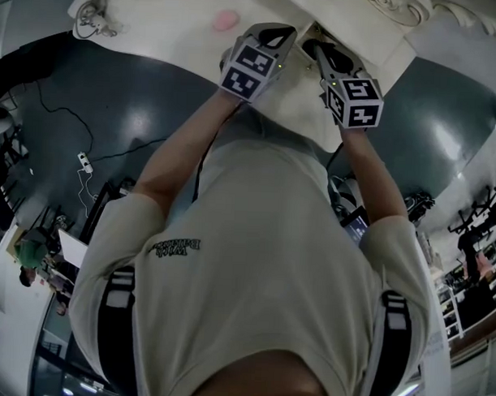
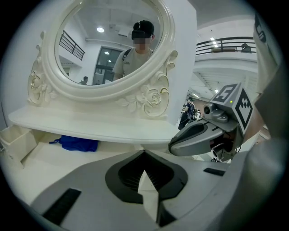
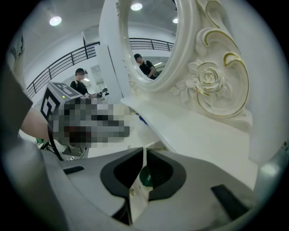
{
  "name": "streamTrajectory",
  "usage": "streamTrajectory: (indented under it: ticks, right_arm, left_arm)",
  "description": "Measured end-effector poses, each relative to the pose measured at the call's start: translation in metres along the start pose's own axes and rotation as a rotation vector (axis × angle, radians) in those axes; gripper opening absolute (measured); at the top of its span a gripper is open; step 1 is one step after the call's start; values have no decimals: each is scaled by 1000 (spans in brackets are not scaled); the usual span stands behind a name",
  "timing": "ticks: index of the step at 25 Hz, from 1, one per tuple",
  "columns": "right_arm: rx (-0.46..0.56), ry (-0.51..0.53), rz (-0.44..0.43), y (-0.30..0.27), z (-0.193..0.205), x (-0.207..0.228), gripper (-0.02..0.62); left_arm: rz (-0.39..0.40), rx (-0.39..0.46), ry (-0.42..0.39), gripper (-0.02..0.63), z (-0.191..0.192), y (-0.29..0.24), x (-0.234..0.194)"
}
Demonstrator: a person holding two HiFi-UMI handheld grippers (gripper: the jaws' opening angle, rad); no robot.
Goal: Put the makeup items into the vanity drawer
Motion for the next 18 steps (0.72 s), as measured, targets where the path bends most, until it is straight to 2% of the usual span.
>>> streamTrajectory:
  ticks: [9, 18]
  right_arm:
    - [131, 60, -41, 17, -61, -21, 29]
    - [323, 109, -120, 53, -141, -65, 28]
  left_arm:
    - [-49, 84, -55, 14, -45, 30, -5]
    - [-119, 252, -106, 14, -122, 94, 1]
Point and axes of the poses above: the fingertips, and each gripper's own axes: y backward along the fingers, x to its right, z out of its underside, the point moved 2 cm from there along y, backward along the fingers, and after that the axes turned 10 degrees about x, right-handed, at the moved point
